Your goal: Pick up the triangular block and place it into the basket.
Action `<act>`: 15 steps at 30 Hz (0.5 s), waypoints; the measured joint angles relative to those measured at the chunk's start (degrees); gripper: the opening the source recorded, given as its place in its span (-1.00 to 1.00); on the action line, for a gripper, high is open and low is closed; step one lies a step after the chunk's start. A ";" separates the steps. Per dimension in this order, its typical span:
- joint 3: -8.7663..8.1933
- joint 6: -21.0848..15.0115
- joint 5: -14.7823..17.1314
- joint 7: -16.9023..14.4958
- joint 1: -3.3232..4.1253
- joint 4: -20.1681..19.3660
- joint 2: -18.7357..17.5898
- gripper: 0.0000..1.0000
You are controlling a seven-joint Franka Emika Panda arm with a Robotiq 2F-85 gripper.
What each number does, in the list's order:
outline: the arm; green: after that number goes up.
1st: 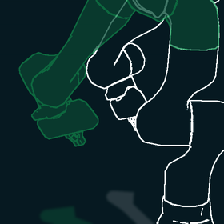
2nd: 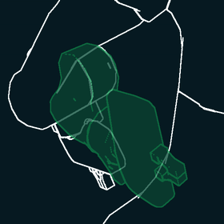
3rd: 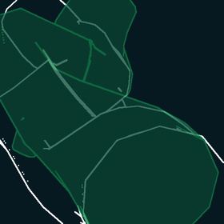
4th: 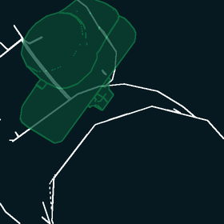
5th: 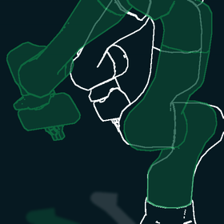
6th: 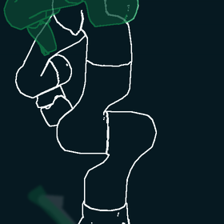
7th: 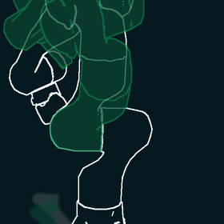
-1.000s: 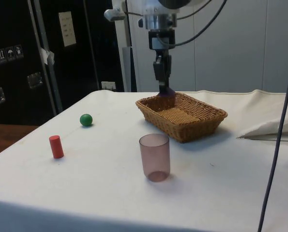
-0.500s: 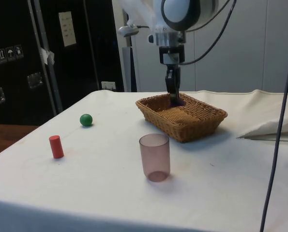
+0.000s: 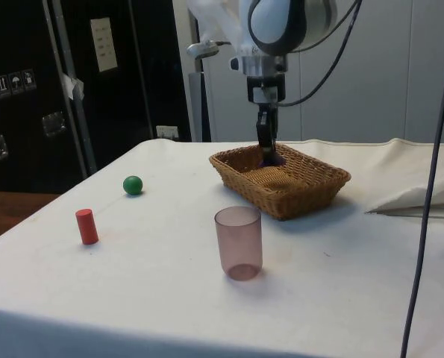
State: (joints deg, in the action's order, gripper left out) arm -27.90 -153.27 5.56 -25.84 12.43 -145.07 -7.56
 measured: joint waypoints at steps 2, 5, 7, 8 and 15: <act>0.17 -0.40 0.00 0.17 0.00 0.00 -0.63 -0.34; 0.29 -1.43 0.17 0.23 0.00 0.00 -1.66 -0.34; 0.40 -3.44 0.86 -0.06 0.00 0.00 -3.38 -0.34; 0.46 -4.07 1.09 -0.17 0.00 0.00 -3.90 -0.34; 0.52 -5.10 1.26 -0.17 0.11 0.06 -4.07 0.08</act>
State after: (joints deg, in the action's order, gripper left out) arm -27.39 -158.37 6.82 -26.01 12.55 -145.02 -11.63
